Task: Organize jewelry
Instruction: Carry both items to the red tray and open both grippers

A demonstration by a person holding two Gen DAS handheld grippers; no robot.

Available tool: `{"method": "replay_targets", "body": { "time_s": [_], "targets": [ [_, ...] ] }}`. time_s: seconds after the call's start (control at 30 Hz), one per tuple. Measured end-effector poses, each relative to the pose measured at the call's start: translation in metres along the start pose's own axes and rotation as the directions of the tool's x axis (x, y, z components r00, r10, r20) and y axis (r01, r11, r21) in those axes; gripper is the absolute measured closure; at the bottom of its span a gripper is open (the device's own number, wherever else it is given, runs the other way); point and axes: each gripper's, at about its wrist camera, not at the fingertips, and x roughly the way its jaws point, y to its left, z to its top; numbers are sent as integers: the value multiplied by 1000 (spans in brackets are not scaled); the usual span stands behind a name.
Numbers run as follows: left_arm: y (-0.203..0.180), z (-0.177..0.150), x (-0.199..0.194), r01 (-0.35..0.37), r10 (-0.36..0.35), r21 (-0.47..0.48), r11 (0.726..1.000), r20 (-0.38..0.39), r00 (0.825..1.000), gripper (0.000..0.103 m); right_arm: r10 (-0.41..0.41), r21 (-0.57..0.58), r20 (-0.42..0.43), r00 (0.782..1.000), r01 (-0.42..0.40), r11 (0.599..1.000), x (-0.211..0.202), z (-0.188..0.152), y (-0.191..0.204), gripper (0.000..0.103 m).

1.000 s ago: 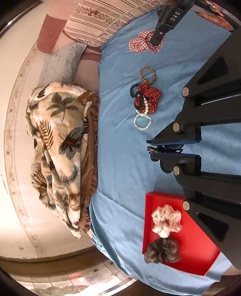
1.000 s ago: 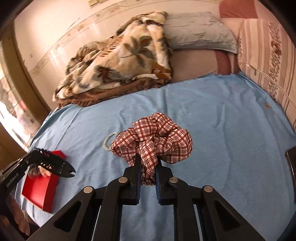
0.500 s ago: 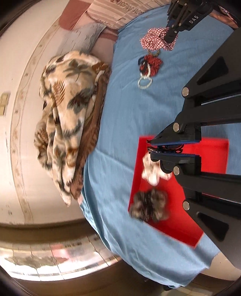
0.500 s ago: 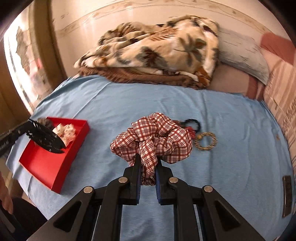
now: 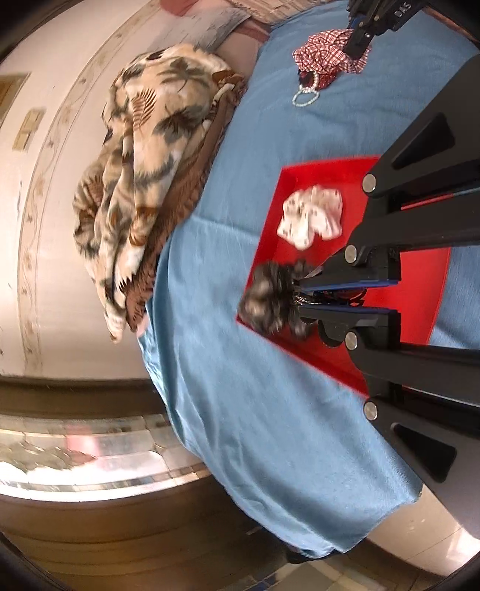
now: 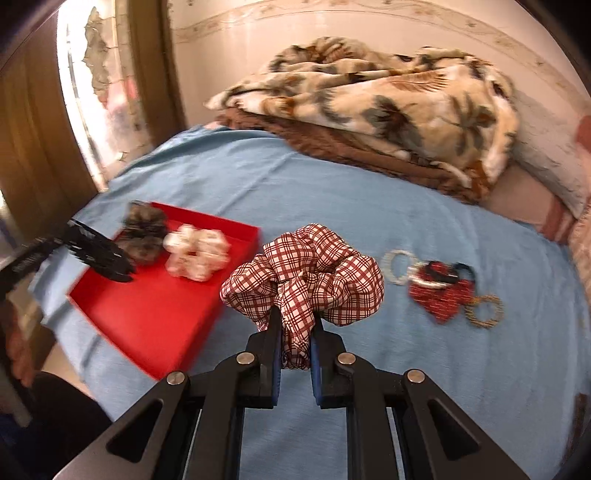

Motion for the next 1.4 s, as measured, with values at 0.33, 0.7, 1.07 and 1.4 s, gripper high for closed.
{"method": "replay_targets", "body": {
  "time_s": [0.33, 0.7, 1.07, 1.4],
  "targets": [
    [49, -3, 28, -24, 18, -98, 995, -62, 998, 96, 256, -6, -80, 963, -257, 966, 48, 16, 68, 89],
    [57, -12, 36, 4, -15, -99, 995, -105, 994, 96, 276, -78, -225, 935, -299, 951, 107, -11, 117, 88],
    [56, -20, 34, -21, 11, -87, 996, -118, 993, 95, 254, -113, -253, 934, -289, 951, 113, -29, 128, 87],
    [54, -20, 22, -24, 19, -92, 995, -58, 998, 48, 217, -167, -225, 950, -257, 952, 105, -31, 133, 67]
  ]
}}
